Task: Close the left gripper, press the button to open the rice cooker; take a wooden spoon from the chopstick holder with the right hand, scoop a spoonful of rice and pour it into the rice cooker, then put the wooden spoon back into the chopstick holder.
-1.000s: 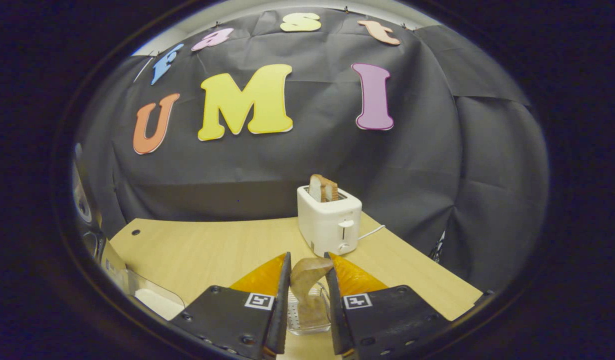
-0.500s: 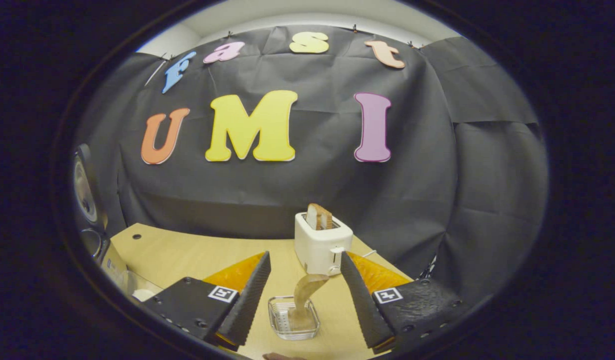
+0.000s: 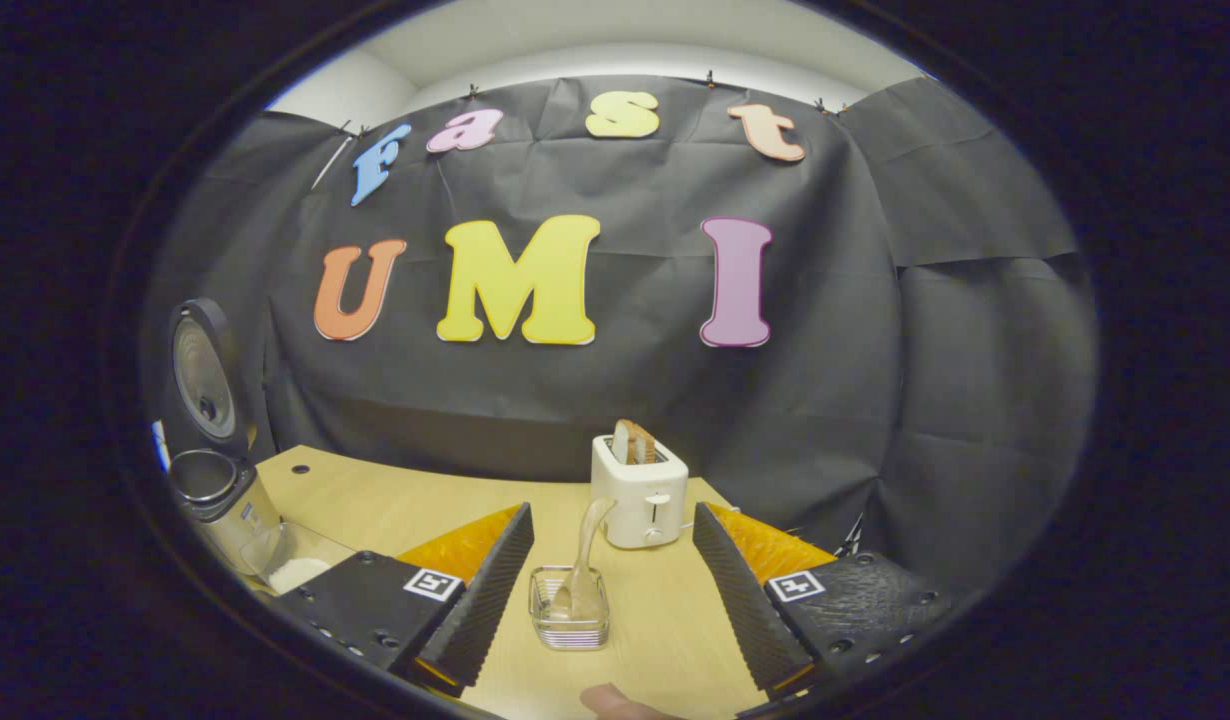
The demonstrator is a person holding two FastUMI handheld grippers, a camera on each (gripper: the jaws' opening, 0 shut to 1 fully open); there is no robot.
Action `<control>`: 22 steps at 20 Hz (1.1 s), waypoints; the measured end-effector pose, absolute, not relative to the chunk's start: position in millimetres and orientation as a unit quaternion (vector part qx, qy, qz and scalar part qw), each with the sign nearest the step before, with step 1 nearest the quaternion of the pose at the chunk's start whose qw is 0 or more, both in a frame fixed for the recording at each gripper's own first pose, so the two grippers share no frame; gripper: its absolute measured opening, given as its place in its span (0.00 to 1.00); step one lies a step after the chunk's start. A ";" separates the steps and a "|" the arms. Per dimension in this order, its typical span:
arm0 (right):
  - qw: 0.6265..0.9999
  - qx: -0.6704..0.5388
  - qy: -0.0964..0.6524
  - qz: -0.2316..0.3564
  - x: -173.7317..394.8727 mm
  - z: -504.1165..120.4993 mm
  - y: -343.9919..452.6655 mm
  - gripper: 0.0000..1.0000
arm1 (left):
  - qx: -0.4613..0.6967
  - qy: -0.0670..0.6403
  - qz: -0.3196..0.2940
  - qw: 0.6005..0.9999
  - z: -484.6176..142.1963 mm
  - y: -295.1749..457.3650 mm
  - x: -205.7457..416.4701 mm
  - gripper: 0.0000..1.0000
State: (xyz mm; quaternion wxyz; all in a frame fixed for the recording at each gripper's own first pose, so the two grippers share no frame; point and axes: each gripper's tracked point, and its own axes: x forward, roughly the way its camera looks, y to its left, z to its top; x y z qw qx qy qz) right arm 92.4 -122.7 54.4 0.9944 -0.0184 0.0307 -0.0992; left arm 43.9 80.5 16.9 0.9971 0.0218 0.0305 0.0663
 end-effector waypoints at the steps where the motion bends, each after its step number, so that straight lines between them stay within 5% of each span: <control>1: 0.994 -0.017 0.025 -0.101 85.8 54.9 -126.1 0.95 | 0.009 0.031 0.062 0.998 21.6 81.7 48.2 0.99; 22: 0.999 0.001 0.051 -0.017 33.9 4.2 -98.2 0.95 | -0.054 0.001 0.109 0.993 130.7 189.3 210.6 0.99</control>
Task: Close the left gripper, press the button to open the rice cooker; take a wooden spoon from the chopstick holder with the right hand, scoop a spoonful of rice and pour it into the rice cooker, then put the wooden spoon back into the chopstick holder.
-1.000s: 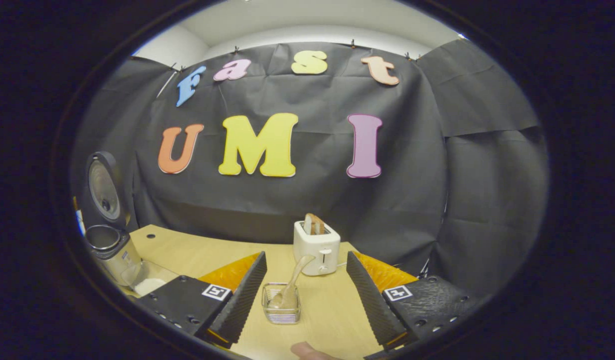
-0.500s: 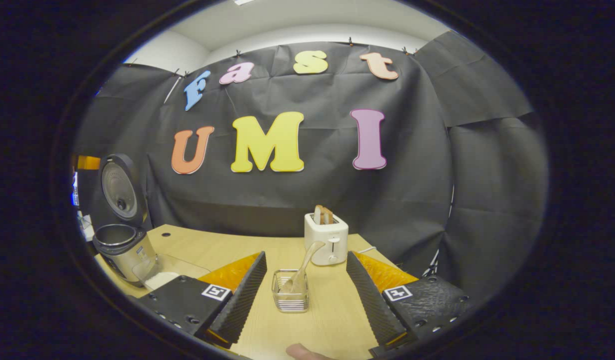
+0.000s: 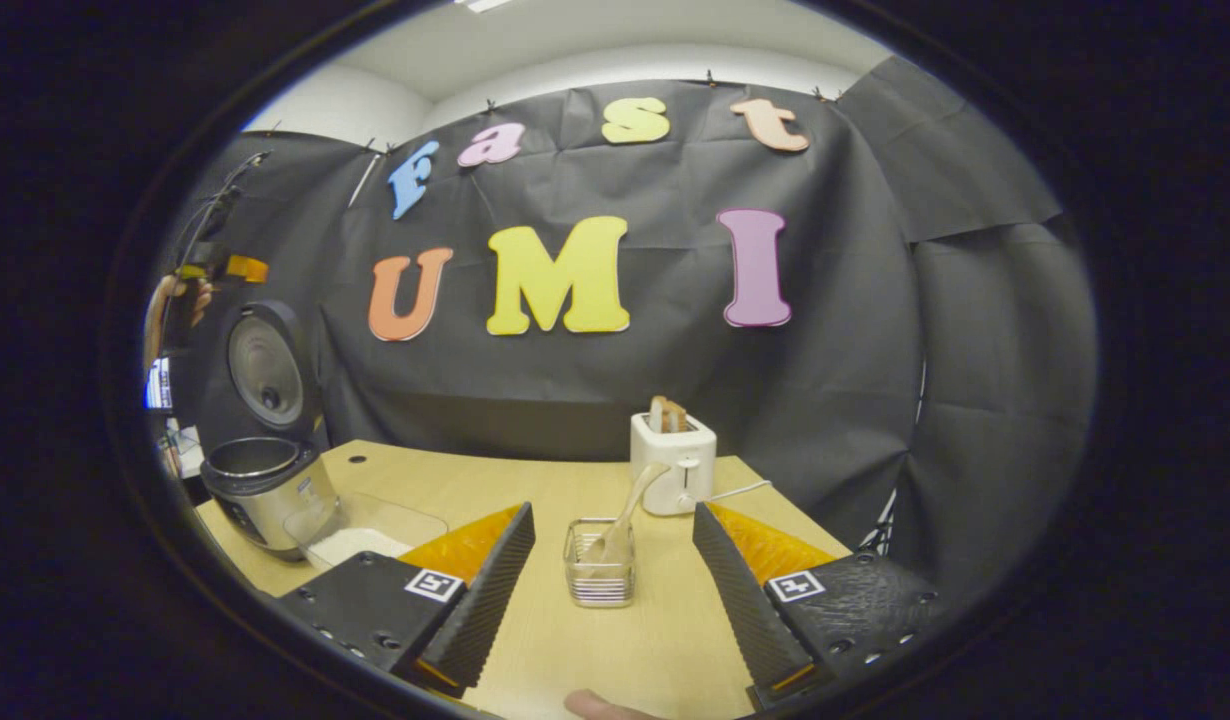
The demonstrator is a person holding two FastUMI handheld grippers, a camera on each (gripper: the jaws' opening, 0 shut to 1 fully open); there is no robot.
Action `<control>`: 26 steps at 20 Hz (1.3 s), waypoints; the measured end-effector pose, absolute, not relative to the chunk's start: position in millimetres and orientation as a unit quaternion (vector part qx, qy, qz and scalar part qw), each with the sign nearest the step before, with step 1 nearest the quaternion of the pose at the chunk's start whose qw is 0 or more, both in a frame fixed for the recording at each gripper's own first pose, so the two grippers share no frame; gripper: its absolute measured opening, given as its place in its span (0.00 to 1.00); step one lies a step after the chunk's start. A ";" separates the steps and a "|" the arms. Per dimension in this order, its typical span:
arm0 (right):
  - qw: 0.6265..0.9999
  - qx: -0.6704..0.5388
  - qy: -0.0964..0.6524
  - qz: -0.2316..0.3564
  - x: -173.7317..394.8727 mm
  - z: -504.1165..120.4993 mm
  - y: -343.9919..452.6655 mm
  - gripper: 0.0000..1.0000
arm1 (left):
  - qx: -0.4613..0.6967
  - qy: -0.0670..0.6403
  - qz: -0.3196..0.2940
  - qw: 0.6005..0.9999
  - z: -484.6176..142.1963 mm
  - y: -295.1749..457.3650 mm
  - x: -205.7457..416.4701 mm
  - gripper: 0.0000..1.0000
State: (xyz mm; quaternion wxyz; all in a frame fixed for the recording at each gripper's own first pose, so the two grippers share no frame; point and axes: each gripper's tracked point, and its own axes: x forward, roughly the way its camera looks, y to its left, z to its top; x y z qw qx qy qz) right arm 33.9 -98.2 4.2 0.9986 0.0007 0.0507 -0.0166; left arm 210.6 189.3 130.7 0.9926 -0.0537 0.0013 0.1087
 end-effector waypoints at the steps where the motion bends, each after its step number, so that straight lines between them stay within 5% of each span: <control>1: 0.998 0.000 0.055 -0.011 35.7 0.0 -96.9 0.95 | -0.059 0.009 0.109 0.992 126.0 192.2 219.9 0.99; 11: 0.997 0.015 0.076 -0.015 47.8 -17.3 -104.6 0.95 | -0.021 0.010 0.121 0.992 116.8 212.4 284.5 0.94; 15: 0.996 0.016 0.082 -0.016 53.8 -23.0 -101.1 0.95 | -0.030 0.010 0.117 0.993 110.1 212.1 293.6 1.00; 26: 0.997 0.019 0.075 0.004 45.4 -19.0 -84.4 0.94 | -0.017 -0.050 0.111 0.992 103.1 192.5 240.4 1.00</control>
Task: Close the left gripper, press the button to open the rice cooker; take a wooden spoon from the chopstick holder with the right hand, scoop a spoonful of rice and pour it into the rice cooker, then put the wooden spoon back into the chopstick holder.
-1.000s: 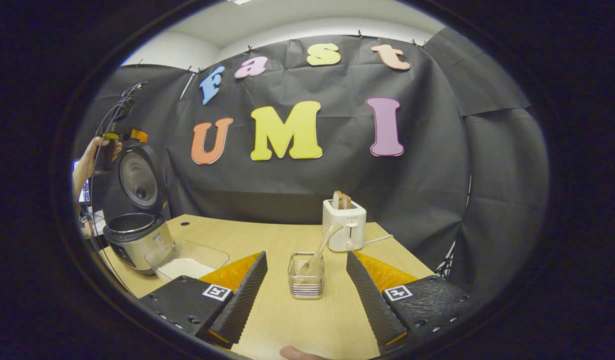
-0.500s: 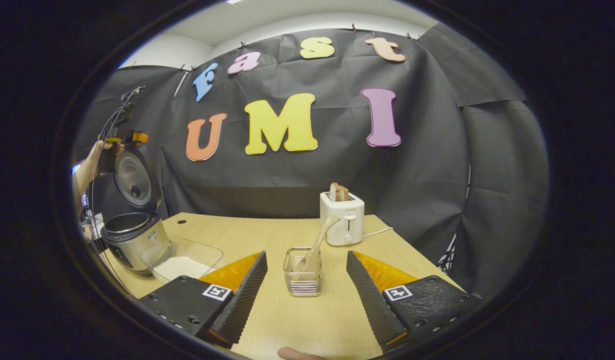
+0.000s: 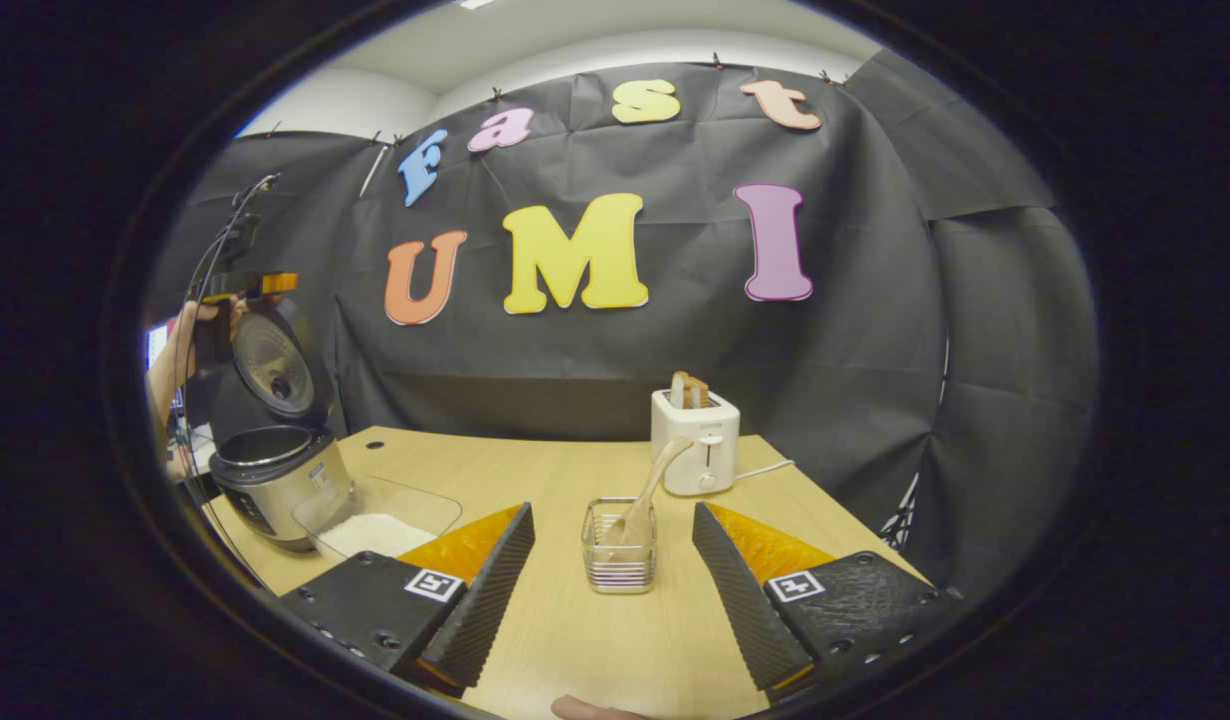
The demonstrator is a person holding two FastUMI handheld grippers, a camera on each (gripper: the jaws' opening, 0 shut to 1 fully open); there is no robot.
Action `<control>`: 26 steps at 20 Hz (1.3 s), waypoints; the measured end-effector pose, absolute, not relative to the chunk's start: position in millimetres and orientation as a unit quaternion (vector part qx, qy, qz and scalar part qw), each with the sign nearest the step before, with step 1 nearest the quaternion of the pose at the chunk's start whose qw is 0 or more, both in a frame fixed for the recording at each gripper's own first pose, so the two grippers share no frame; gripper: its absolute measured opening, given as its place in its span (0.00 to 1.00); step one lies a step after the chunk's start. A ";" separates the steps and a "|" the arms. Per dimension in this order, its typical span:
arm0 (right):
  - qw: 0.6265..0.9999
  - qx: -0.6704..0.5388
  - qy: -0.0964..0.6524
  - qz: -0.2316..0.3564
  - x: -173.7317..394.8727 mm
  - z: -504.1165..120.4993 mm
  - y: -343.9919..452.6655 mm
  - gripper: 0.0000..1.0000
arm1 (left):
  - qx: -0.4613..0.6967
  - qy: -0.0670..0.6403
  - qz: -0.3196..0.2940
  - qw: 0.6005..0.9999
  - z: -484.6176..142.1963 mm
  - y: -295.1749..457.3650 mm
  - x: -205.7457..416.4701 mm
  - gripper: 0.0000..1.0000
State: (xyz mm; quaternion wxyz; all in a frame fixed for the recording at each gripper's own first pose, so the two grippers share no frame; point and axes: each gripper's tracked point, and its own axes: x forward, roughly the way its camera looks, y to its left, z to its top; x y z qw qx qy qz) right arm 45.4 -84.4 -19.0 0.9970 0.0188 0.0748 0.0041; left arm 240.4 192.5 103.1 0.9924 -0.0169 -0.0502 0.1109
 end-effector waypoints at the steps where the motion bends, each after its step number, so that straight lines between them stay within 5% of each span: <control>1: 0.997 0.021 0.078 0.006 45.8 -20.8 -83.6 0.95 | -0.017 -0.053 0.110 0.992 101.4 189.5 233.9 1.00; 26: 0.997 0.012 0.081 -0.004 51.4 -28.8 -85.9 0.95 | -0.027 -0.033 0.060 0.997 -46.0 128.8 125.4 1.00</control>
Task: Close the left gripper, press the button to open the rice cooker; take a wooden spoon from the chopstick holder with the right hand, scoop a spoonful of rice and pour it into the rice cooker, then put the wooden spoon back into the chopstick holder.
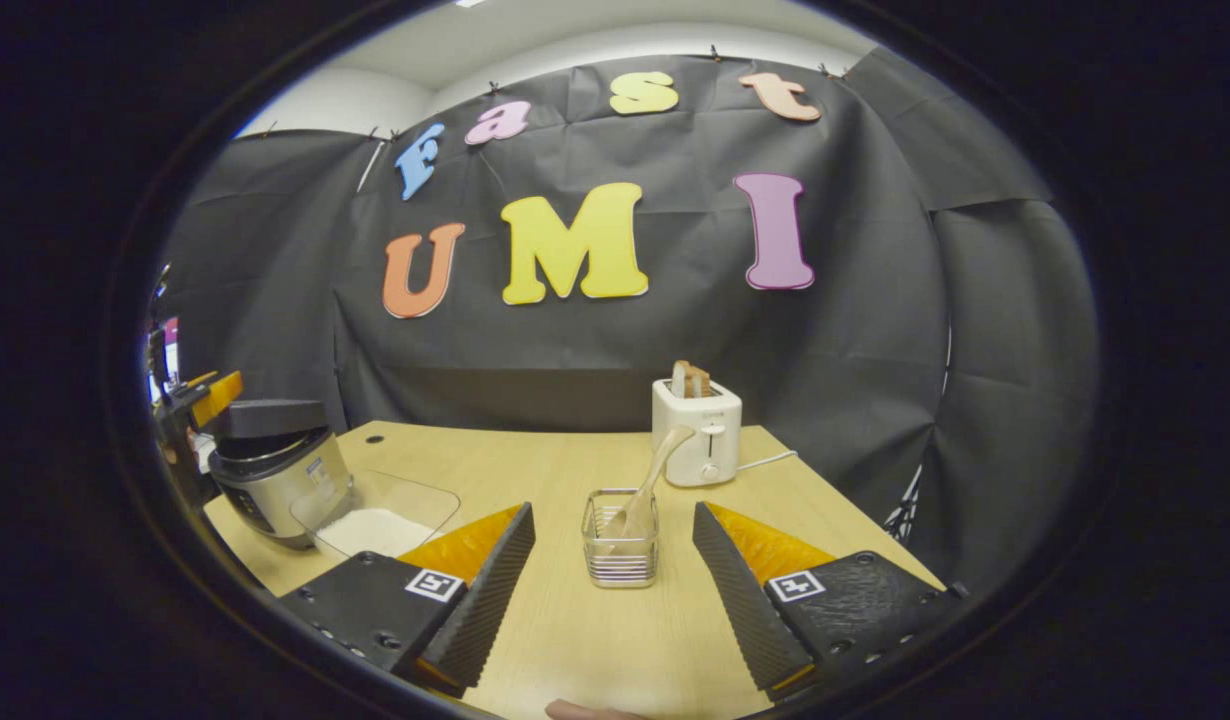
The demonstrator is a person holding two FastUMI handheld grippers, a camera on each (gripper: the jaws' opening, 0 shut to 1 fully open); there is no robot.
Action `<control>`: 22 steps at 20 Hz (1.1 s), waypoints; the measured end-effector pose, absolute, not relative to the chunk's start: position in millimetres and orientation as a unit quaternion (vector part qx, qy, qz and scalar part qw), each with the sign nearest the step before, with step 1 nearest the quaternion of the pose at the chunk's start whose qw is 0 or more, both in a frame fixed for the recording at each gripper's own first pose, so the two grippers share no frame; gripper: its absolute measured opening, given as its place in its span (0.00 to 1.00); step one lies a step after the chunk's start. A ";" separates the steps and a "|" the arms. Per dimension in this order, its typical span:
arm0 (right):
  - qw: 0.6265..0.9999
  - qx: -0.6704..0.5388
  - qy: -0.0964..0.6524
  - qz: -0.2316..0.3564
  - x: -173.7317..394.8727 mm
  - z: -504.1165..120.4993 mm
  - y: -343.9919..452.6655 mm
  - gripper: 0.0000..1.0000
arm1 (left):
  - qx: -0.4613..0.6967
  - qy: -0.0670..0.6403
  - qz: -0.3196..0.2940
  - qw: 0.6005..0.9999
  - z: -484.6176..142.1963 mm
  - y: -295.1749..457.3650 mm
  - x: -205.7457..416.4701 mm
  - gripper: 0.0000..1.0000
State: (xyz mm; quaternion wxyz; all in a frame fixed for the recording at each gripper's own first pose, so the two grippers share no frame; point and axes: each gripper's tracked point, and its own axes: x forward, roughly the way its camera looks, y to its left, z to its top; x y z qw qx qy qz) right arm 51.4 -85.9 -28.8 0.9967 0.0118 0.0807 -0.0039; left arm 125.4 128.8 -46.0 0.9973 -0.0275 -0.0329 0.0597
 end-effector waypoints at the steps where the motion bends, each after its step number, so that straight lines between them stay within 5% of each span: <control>1: 0.997 0.010 0.078 -0.003 51.7 -28.0 -85.2 0.95 | -0.029 -0.022 0.067 0.997 -55.7 129.5 121.4 1.00; 11: 0.997 0.001 0.072 -0.008 50.1 -26.0 -86.2 0.95 | -0.039 0.017 0.082 0.996 -88.1 132.6 118.6 0.99; 22: 0.998 -0.013 0.060 -0.019 43.8 -18.6 -90.0 0.95 | -0.012 -0.019 0.112 0.993 -81.4 127.6 79.3 0.93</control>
